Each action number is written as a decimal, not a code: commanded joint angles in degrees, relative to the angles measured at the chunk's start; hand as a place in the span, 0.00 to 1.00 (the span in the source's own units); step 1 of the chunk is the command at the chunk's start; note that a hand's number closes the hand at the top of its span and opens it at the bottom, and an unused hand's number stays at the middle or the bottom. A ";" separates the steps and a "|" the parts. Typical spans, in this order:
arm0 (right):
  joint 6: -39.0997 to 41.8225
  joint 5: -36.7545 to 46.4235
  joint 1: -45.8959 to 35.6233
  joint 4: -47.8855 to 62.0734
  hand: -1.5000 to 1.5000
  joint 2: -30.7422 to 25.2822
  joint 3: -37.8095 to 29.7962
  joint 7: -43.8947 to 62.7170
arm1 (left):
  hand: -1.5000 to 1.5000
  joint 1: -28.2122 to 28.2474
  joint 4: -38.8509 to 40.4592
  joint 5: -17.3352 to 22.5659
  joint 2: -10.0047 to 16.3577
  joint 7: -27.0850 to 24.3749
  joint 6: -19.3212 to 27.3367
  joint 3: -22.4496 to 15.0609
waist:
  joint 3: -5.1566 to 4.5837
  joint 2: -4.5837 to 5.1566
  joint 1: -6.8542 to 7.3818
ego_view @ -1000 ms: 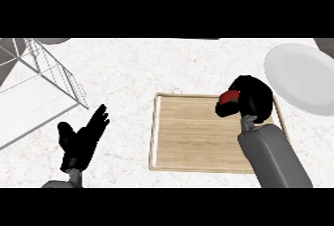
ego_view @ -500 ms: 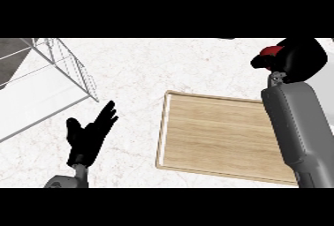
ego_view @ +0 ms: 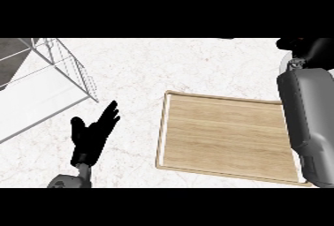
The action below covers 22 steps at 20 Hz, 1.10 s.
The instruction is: Pick the tomato from the tray and place it in the plate
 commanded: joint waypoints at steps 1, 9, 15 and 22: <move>-12.46 6.10 -0.23 2.54 1.00 0.03 -4.83 11.91 | 0.50 -0.86 1.32 1.10 0.09 0.51 -0.01 1.53 | -0.07 -0.02 -1.27; -19.97 15.20 2.96 8.26 1.00 -2.81 -15.62 10.57 | 0.50 0.54 1.24 0.91 0.58 0.29 -0.02 1.84 | -0.01 -0.52 -2.45; -29.77 16.00 6.14 13.00 1.00 -4.02 -23.62 7.27 | 0.50 2.64 -0.45 0.82 0.61 -0.46 0.09 1.72 | 0.10 -0.86 -2.50; -36.42 14.95 3.99 22.54 1.00 -8.44 -30.08 1.64 | 0.50 2.47 2.31 0.47 0.89 -1.59 -0.22 2.54 | 0.02 -1.27 -3.38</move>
